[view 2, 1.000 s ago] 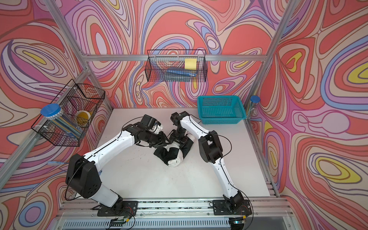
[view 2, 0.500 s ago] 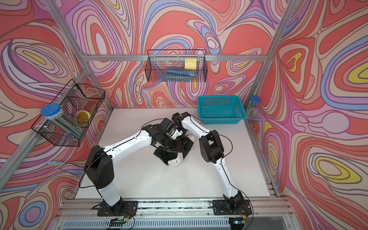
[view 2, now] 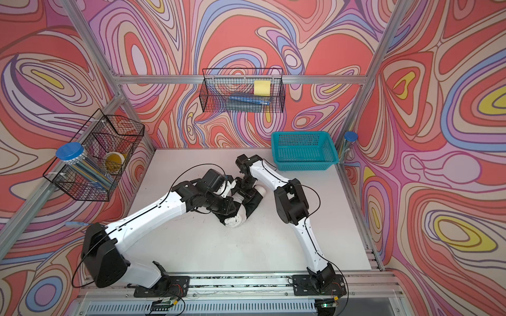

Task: Roll up the pillowcase
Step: Roll the pillowcase at the center of the board.

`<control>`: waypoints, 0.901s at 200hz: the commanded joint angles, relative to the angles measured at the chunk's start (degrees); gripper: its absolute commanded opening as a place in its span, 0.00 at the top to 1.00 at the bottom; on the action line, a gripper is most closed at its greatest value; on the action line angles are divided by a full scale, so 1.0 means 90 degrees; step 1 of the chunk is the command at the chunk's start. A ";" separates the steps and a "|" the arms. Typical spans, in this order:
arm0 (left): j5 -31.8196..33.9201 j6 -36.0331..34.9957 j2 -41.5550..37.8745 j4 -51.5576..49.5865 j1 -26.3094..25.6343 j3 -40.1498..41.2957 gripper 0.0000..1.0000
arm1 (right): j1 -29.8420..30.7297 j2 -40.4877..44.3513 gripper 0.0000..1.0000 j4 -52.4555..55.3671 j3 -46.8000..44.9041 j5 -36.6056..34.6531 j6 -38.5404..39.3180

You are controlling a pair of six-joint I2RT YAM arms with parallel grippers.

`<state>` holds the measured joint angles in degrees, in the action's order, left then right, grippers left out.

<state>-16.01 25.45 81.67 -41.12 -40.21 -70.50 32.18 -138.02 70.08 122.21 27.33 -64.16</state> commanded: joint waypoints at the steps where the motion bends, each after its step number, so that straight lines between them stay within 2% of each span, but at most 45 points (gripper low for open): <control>1: 0.0437 -0.0425 -0.0192 0.0129 -0.0089 0.0351 0.52 | 0.0125 -0.0398 0.35 -0.0836 -0.0239 -0.0078 0.0020; 15: 0.0578 -0.0433 -0.0256 0.0356 -0.0244 0.0451 0.44 | 0.0128 -0.0397 0.35 -0.0838 -0.0230 -0.0117 0.0026; 45: 0.1327 -0.0546 -0.0178 0.0808 -0.0721 0.0720 0.42 | 0.0125 -0.0446 0.35 -0.0790 -0.0125 -0.0082 0.0038; 71: 0.2682 -0.0524 -0.0202 0.1447 -0.1053 0.1216 0.43 | 0.0125 -0.0451 0.35 -0.0805 -0.0123 -0.0060 0.0043; 93: 0.3649 -0.0395 -0.0277 0.2030 -0.1080 0.1583 0.44 | 0.0125 -0.0446 0.35 -0.0843 -0.0142 -0.0030 0.0044; 122: 0.4399 -0.0227 -0.0253 0.2634 -0.1086 0.1813 0.44 | 0.0125 -0.0451 0.35 -0.0885 -0.0180 0.0015 0.0044; 156: 0.4801 -0.0132 -0.0028 0.2845 -0.1087 0.1759 0.46 | 0.0125 -0.0444 0.35 -0.0989 -0.0268 0.0090 0.0005; 180: 0.5388 0.0094 -0.0011 0.2840 -0.1063 0.1901 0.50 | 0.0120 -0.0481 0.35 -0.1034 -0.0256 0.0158 0.0000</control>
<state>24.23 23.77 81.03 -17.85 -49.93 -54.24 32.36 -138.02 66.19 121.99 29.78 -64.84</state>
